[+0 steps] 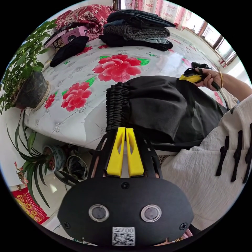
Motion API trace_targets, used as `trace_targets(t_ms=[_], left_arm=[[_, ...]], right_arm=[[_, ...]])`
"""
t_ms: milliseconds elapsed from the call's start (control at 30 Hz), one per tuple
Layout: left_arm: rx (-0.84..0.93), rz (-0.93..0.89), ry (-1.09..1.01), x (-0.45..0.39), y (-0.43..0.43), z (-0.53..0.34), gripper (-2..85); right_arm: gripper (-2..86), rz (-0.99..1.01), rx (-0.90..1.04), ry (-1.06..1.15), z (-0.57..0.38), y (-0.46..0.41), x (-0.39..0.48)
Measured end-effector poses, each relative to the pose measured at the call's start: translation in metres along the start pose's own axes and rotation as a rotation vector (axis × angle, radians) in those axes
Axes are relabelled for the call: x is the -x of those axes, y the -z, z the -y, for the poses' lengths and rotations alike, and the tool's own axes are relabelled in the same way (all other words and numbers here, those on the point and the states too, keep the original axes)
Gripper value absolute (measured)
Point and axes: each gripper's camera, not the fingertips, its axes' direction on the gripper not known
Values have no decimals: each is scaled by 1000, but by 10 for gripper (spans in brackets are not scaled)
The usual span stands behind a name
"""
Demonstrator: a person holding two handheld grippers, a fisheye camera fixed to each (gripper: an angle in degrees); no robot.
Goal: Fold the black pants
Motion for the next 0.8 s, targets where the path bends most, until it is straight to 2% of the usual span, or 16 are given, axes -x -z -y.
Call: trace_targets(t_ms=[133,267,433,533,600,667,800], left_arm=[[3,7,-10,10,-2,4,-10],[6,1,-10,21,-6,8,-10],[23,-17,22,37,-9,13,-10],[15,-11,22,45,-11,13,-9],[16,-12,23,51,-12,13,-9],[13,-15,33,60,-13,12,-6],[-46,-110,139,87,-7,2,21]], right_arm=[[16,111,-109,23,-16,45,12],[31,139,-277,80,-55,102,34],[42,-124,-142,233,-99,86,98],[18,-165,-53,219,-112,57,118],[8,-171,-172,190,-123,69,130],[2,-172,-393,210,-152,109,149],[0,-189,-565,244,-220,164,174]])
